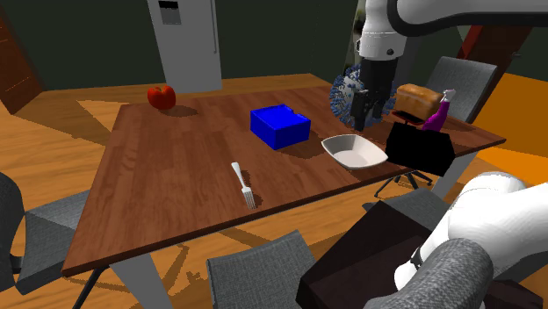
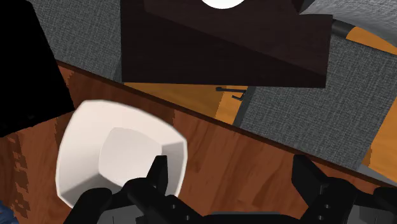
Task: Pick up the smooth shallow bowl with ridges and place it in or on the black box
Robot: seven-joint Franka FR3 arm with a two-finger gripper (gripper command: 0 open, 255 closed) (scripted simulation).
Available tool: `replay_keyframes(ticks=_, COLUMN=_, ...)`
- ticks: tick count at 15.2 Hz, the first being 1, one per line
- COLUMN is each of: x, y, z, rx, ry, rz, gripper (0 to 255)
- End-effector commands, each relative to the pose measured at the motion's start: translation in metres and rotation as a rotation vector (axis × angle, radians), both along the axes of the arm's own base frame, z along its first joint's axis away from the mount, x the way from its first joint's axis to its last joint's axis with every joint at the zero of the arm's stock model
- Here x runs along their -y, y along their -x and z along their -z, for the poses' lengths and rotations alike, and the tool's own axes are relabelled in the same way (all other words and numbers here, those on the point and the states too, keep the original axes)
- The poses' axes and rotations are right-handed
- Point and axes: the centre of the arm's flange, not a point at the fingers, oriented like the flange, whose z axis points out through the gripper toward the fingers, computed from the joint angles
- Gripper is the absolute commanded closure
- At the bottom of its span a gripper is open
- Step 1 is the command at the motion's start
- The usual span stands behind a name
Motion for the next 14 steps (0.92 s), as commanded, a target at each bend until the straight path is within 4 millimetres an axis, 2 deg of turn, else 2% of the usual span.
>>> replay_keyframes(ticks=1, x=0.000, y=0.000, z=0.000, rx=0.000, ry=0.000, rz=0.000, gripper=0)
replay_keyframes(ticks=8, x=0.083, y=-0.028, z=0.044, rx=0.005, ry=-0.030, rz=0.115, gripper=0)
replay_keyframes(ticks=14, x=0.154, y=-0.045, z=0.083, rx=0.009, ry=-0.056, rz=0.214, gripper=0)
